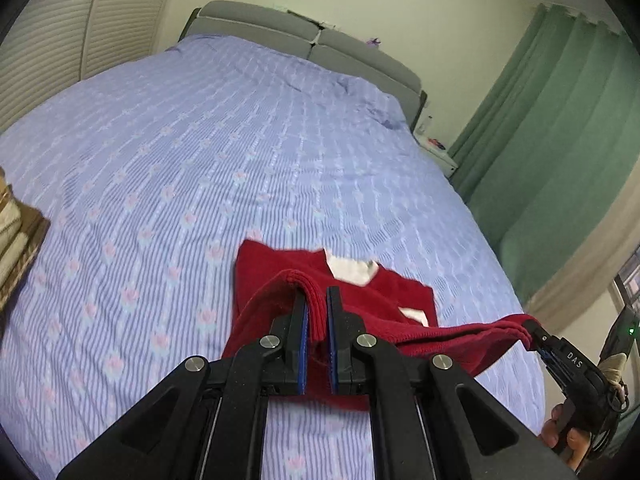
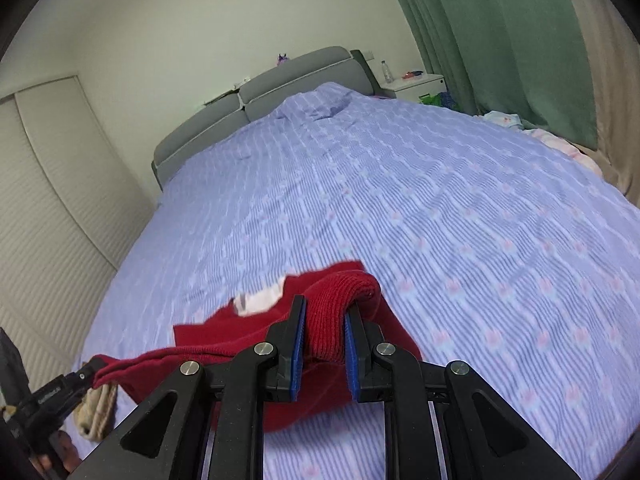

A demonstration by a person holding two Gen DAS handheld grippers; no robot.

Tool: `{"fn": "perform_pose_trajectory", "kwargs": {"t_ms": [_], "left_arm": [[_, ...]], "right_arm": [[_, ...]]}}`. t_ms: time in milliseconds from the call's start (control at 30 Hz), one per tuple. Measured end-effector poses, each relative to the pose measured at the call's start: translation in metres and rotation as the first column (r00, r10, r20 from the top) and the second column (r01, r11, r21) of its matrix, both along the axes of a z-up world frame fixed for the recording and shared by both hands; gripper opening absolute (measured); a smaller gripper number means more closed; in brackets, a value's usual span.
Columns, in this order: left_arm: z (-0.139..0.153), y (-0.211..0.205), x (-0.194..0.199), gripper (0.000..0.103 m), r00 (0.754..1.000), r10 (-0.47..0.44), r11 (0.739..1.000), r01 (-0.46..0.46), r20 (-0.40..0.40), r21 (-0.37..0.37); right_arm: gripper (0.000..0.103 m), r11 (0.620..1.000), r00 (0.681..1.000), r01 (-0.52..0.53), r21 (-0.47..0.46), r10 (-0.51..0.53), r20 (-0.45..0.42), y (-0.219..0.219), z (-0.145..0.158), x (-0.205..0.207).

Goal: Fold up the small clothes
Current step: 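Lift the hem and fold it toward the collar with both tools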

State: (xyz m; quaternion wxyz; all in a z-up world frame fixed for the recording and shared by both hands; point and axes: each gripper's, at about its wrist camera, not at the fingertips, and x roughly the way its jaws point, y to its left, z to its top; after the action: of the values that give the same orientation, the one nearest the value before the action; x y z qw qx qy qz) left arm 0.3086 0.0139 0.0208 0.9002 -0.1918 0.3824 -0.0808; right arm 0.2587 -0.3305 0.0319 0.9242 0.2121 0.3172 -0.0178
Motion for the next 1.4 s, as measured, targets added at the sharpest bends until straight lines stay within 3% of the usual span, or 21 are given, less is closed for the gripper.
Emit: {"fn": "perform_pose_trajectory", "kwargs": {"t_ms": [233, 533, 667, 900, 1100, 1167, 1200, 1233, 1267, 1300, 1333, 1400], "left_arm": [[-0.027, 0.002, 0.069, 0.010, 0.995, 0.027, 1.000, -0.026, -0.099, 0.012], [-0.079, 0.009, 0.128, 0.010, 0.977, 0.052, 0.999, -0.051, -0.208, 0.009], [-0.097, 0.012, 0.140, 0.010, 0.968, 0.063, 0.998, -0.062, -0.244, 0.013], [-0.108, 0.010, 0.147, 0.012, 0.969, 0.048, 0.998, -0.036, -0.242, 0.054], [-0.103, 0.011, 0.148, 0.014, 0.969, 0.017, 0.999, -0.006, -0.247, 0.047], [-0.098, 0.017, 0.149, 0.018, 0.967, 0.002, 1.000, 0.002, -0.255, 0.015], [-0.094, 0.022, 0.150, 0.027, 0.968, 0.010, 1.000, -0.010, -0.251, 0.002], [-0.090, 0.028, 0.149, 0.059, 0.969, 0.039, 0.999, -0.036, -0.242, 0.019], [-0.083, 0.034, 0.147, 0.072, 0.972, 0.105, 0.993, -0.090, -0.213, 0.079], [-0.075, 0.040, 0.144, 0.074, 0.974, 0.154, 0.983, -0.135, -0.165, 0.124], [-0.066, 0.046, 0.141, 0.074, 0.978, 0.169, 0.975, -0.148, -0.119, 0.166], [-0.060, 0.049, 0.140, 0.074, 0.985, 0.109, 0.979, -0.083, -0.134, 0.186]], "right_arm": [[0.018, 1.000, 0.996, -0.010, -0.004, 0.009, -0.090, 0.000, -0.014, 0.078], [0.018, 0.999, 0.981, -0.025, -0.040, 0.016, -0.195, 0.005, -0.060, 0.153], [0.018, 1.000, 0.973, -0.010, -0.019, 0.006, -0.231, 0.004, -0.080, 0.174], [0.018, 0.999, 0.961, -0.003, -0.032, -0.006, -0.276, 0.011, -0.101, 0.198], [0.021, 0.998, 0.956, 0.004, -0.057, -0.021, -0.294, 0.013, -0.101, 0.203], [0.027, 0.996, 0.956, -0.028, -0.087, 0.001, -0.294, 0.019, -0.093, 0.203], [0.033, 0.995, 0.958, -0.034, -0.094, 0.006, -0.287, 0.019, -0.089, 0.202], [0.038, 0.993, 0.962, -0.039, -0.107, 0.008, -0.274, 0.020, -0.084, 0.200], [0.050, 0.989, 0.969, -0.025, -0.145, -0.012, -0.248, 0.020, -0.075, 0.195], [0.060, 0.985, 0.973, -0.013, -0.169, -0.027, -0.231, 0.020, -0.070, 0.193], [0.062, 0.979, 0.978, 0.006, -0.206, -0.049, -0.204, 0.020, -0.063, 0.189], [0.062, 0.967, 0.982, 0.019, -0.254, -0.066, -0.179, 0.020, -0.050, 0.182]]}}
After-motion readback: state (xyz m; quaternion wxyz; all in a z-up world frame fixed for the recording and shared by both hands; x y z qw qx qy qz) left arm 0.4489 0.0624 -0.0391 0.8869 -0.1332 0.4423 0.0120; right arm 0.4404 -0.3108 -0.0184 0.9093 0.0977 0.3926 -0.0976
